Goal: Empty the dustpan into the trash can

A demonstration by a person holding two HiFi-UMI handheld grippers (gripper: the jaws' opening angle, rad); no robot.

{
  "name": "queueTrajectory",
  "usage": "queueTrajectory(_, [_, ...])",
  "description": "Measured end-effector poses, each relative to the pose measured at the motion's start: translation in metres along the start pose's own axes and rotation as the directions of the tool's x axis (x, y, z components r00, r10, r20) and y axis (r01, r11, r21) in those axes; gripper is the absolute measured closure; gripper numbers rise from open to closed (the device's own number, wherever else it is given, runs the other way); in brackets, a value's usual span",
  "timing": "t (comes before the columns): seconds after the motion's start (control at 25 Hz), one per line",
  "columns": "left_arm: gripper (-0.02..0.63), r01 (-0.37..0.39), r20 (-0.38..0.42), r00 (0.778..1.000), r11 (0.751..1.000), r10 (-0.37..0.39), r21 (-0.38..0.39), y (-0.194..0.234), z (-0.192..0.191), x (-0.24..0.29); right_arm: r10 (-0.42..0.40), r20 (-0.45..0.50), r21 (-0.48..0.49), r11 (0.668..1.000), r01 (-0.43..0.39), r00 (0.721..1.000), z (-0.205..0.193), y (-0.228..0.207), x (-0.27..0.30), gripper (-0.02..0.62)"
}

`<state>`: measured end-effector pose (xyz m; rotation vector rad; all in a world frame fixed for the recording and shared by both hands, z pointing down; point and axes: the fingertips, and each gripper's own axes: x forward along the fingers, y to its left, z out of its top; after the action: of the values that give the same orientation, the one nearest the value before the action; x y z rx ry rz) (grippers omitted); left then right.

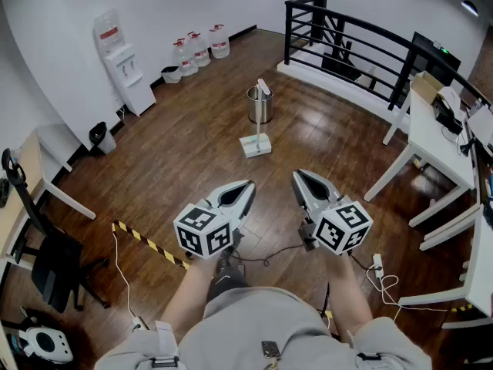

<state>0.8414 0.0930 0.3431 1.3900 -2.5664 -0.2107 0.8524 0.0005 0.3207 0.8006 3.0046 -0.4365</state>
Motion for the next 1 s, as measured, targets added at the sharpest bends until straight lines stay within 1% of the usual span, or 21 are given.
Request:
queueTrajectory(0.16, [0.62,-0.003,0.0,1.0,0.999,0.003,-0.042,0.016,-0.003,0.002,-0.01,-0.045,0.006,1.0,0.011,0.999,-0.009,-0.002,0.011,0.597])
queueTrajectory(0.36, [0.62,0.008,-0.012,1.0,0.998,-0.009,-0.06,0.061,-0.004,0.02,-0.034,-0.068,0.01,0.999,0.035,0.997,-0.019,-0.019,0.05,0.597])
queueTrajectory(0.72, [0.62,0.073,-0.012,0.997,0.996,-0.074,-0.049,0.178,0.032,0.06,-0.095,-0.072,-0.018,0.995,0.094,0.993,-0.015,-0.048,0.169,0.597])
queueTrajectory(1.0, [0.62,0.136,-0.054,0.989,0.989,-0.138,-0.052,0.261,0.051,0.085,-0.168,-0.065,-0.047,0.985,0.165,0.984,-0.009,-0.066,0.251,0.597])
